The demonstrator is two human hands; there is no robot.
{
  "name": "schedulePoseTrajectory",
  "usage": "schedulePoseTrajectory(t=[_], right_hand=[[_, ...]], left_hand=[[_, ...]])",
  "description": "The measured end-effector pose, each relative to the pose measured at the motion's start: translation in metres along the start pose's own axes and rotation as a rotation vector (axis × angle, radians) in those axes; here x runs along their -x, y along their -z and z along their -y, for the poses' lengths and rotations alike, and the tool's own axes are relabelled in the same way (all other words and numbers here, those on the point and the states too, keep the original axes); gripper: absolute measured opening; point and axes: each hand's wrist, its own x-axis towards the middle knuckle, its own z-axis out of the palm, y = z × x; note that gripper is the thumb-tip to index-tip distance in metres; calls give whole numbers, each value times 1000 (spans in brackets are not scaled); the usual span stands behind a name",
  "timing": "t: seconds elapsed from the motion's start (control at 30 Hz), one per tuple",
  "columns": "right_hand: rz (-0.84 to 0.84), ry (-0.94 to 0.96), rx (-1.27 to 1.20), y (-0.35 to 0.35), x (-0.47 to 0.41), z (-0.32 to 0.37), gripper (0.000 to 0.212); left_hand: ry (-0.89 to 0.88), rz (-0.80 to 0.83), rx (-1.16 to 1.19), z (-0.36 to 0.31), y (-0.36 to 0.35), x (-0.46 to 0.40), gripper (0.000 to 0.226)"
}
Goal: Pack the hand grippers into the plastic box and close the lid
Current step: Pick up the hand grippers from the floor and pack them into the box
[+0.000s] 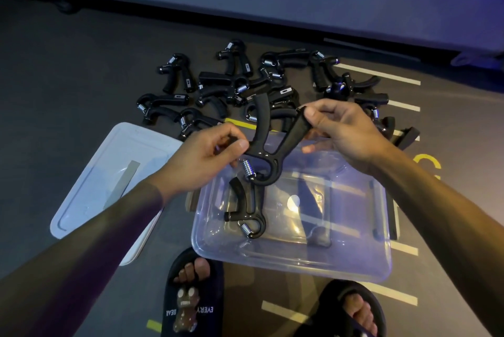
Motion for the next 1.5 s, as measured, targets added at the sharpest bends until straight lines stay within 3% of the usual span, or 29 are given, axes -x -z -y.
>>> schedulePoseTrajectory(t=[0.07,0.13,0.27,0.4,0.63,0.8,0.97,1.27,1.5], right_hand=[[13,-3,67,-3,0,-6,23],[57,-21,123,-8,2,-16,16],[131,-59,274,-21,2,-43,11],[156,-109,400,-30,-2,-78,9],[62,-356,302,-45,-16,-124,21],[44,-424,299,-54,-23,-136,18],[-1,-394,271,-56,-19,-138,11],[-65,-299,379,-69,-1,-141,48],[-52,-304,425,-70,2,-140,44]], left_hand=[[-95,-189,-208,3,4,-5,20],[-125,-286,-257,3,9,-15,16],[-176,-243,-335,10,2,-33,9],[-178,-157,-421,23,-11,-45,23],[-131,-111,-372,34,-18,-45,25],[-111,-108,-372,32,-17,-46,27],[-94,-108,-373,33,-18,-46,26],[-75,-114,-377,34,-19,-45,26],[-62,-107,-380,35,-20,-45,26]])
